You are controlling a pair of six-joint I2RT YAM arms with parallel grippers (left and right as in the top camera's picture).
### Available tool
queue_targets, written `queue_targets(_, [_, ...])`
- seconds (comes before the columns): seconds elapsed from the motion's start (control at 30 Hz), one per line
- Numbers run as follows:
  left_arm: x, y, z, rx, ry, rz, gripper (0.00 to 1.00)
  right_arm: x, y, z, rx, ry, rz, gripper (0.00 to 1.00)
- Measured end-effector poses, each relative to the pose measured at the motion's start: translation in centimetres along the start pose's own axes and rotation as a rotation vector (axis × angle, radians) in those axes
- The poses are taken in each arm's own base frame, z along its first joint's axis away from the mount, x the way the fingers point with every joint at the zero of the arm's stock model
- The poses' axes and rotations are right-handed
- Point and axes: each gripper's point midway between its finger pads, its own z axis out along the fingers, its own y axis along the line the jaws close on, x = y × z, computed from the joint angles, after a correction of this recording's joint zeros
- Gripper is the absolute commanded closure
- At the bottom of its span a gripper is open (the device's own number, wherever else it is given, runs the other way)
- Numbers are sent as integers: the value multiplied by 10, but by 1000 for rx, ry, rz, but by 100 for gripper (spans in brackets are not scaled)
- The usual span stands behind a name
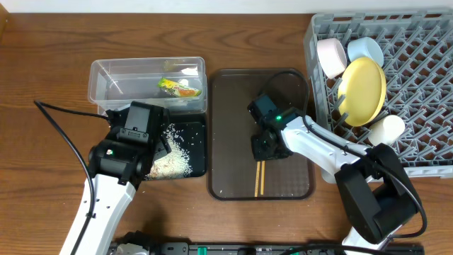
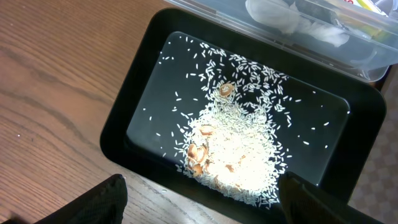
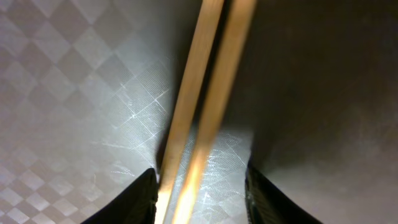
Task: Sort waste into correct bins and load items into the dishwasher rack
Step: 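Move the right gripper to the chopsticks on the brown tray and grasp them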
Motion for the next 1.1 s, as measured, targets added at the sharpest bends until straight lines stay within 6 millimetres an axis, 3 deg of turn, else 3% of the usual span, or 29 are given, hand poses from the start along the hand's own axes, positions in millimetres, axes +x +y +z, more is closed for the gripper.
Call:
queue_targets(0.13, [0,0,0,0,0,0,20,1,-4,0,20,3,21,62])
queue_targets(0.3, [0,0,0,0,0,0,20,0,-6,0,32,-3,35,51])
queue_targets(0.4, [0,0,0,0,1,0,20,-1,-6,-4,34,-7,30,50])
queue_targets(0.7, [0,0,0,0,0,0,20,-14,-21,-47,83,-110,50,52])
queue_targets(0.9, [0,0,0,0,0,0,20,-10,-28,-43,105,-95,61,54])
queue_targets(1.1, [0,0,0,0,0,0,20,5,-33,-24,121,-62,70,55])
